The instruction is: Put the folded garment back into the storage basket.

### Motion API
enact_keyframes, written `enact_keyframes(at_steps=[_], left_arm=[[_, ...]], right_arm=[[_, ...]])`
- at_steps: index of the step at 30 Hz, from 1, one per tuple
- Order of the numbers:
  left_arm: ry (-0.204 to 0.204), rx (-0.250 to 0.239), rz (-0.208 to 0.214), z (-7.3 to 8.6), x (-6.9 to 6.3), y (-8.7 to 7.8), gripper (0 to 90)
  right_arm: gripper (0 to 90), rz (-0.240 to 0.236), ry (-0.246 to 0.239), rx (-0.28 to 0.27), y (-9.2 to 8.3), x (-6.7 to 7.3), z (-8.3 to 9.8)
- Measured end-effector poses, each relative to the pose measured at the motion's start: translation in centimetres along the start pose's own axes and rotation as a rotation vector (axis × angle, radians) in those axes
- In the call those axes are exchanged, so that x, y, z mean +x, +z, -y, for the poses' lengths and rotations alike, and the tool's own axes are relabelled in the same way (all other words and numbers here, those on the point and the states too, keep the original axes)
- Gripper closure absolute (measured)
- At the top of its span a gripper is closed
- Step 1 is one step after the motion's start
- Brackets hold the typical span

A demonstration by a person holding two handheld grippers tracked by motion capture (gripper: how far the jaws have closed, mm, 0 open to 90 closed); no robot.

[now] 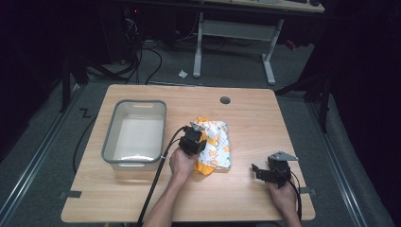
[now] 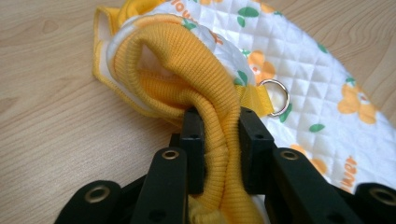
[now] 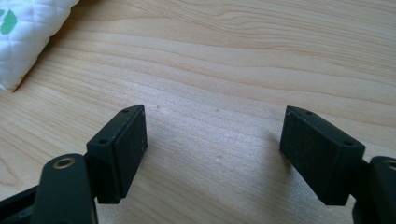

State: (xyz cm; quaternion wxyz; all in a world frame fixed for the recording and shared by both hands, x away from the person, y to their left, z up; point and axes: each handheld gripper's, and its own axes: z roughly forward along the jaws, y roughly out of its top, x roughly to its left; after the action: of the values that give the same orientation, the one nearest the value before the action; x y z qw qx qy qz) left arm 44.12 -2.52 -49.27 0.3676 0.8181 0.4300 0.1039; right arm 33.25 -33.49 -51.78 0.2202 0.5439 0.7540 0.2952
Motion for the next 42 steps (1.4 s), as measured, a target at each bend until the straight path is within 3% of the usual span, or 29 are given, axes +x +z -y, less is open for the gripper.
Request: enact_keyframes(at_steps=[21, 26, 32, 42], left_arm=[[-0.035, -0.121, 0.116, -0.9, 0.1, -4.3, 77.0], [-0.031, -0.136, 0.131, -1.0, 0.0, -5.1, 77.2], [-0.011, -0.143, 0.120, -1.0, -0.1, -6.0, 77.5], [-0.015, -0.174, 0.137, -1.0, 0.3, -7.8, 77.6]], right_arm=[[23.2, 0.000, 0.001, 0.000, 0.0, 0.0, 0.0], [23.2, 0.000, 0.001, 0.000, 0.0, 0.0, 0.0], [23.2, 0.000, 0.001, 0.000, 0.0, 0.0, 0.0], [23.2, 0.000, 0.001, 0.000, 0.0, 0.0, 0.0]])
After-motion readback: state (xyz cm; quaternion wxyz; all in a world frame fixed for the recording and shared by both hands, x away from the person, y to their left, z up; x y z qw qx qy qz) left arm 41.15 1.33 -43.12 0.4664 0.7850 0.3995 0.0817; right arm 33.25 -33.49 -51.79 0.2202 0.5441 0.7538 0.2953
